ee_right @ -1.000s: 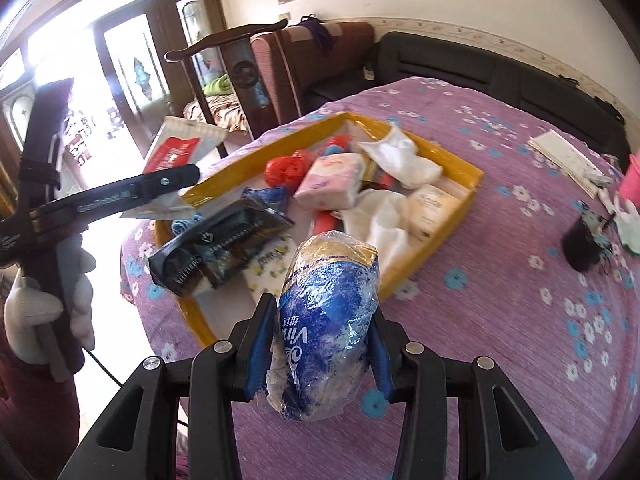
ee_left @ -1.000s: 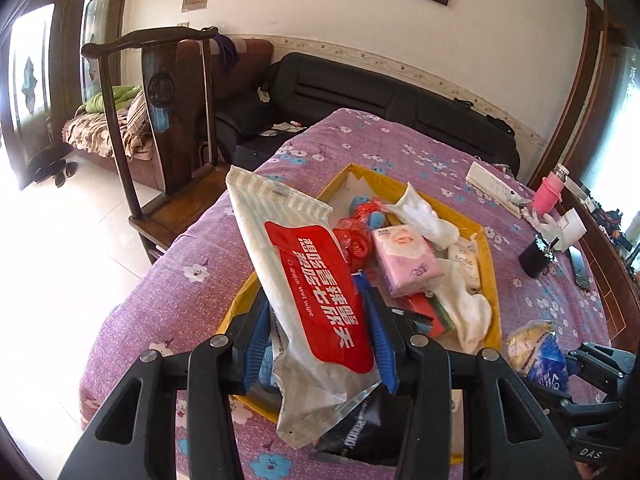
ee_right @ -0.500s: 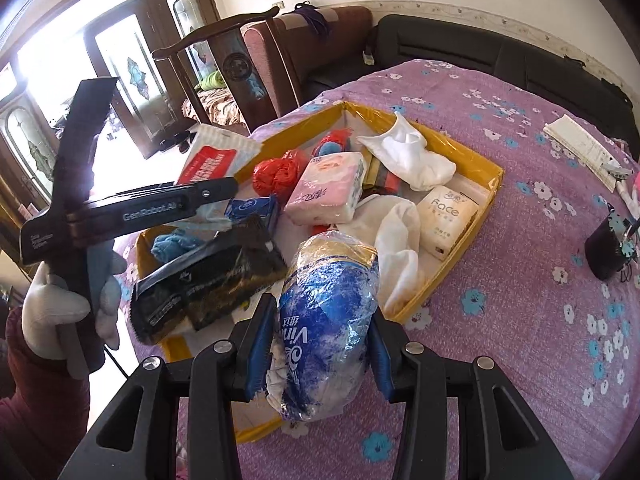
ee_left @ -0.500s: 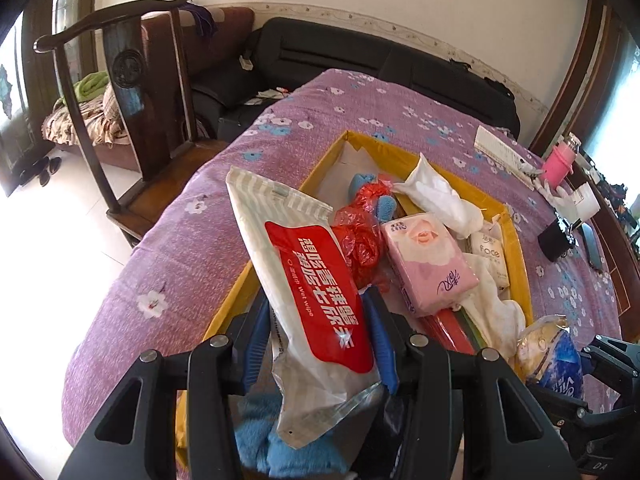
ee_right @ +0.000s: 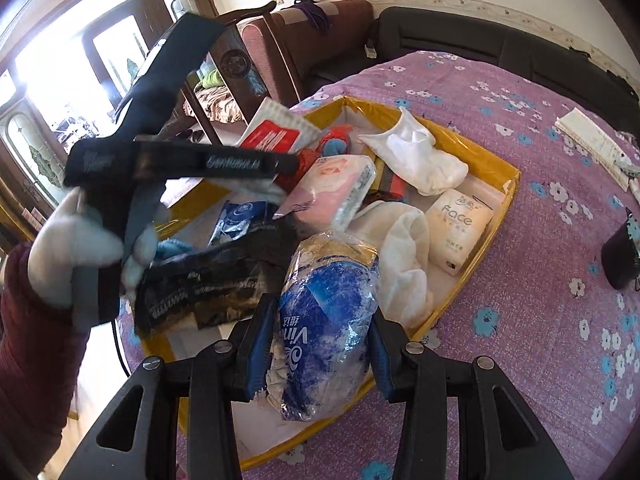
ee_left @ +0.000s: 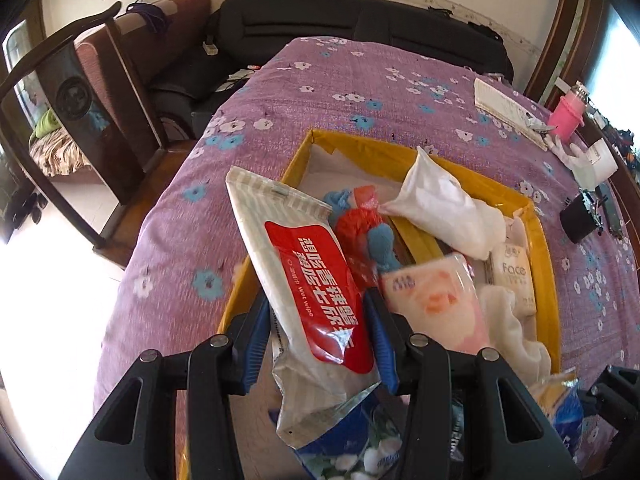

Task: Organize soft objects
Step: 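Lower the blue bagged item into the tray and open the right tool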

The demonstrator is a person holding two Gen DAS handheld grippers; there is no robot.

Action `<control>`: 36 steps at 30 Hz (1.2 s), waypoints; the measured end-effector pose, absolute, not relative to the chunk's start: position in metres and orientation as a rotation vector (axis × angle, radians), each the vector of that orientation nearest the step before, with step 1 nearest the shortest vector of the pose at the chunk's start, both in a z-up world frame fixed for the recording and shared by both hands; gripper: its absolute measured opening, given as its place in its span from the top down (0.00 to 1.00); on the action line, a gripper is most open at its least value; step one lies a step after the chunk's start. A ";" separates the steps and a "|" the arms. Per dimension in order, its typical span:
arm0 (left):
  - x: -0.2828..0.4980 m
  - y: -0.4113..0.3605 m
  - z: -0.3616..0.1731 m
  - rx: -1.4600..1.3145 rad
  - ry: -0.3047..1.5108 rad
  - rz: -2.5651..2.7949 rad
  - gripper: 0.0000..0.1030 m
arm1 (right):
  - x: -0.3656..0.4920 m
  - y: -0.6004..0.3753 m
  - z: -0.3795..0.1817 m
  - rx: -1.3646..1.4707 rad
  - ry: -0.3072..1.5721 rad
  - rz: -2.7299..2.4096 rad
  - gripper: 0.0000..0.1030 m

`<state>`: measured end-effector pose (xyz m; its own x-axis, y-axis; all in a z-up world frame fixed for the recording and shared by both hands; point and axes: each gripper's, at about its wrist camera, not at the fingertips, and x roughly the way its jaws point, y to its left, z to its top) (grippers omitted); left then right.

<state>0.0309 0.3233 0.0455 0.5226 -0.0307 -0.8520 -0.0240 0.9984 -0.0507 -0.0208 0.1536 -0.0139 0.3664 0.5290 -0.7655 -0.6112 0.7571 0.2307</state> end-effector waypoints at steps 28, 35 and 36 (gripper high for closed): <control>0.060 0.315 0.052 -0.021 1.047 -0.059 0.56 | -0.014 0.163 -0.030 -0.104 1.012 0.782 0.55; 0.091 0.317 0.043 -0.055 1.059 -0.026 0.56 | -0.007 0.159 -0.024 -0.105 0.996 0.730 0.55; 0.095 0.320 0.041 -0.071 1.059 -0.027 0.56 | -0.010 0.161 -0.024 -0.105 0.997 0.745 0.55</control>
<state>0.0950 0.3196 0.0415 0.4896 -0.0566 -0.8701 -0.0121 0.9974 -0.0717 -0.0096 0.1611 -0.0239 0.3213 0.5195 -0.7918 -0.6117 0.7522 0.2453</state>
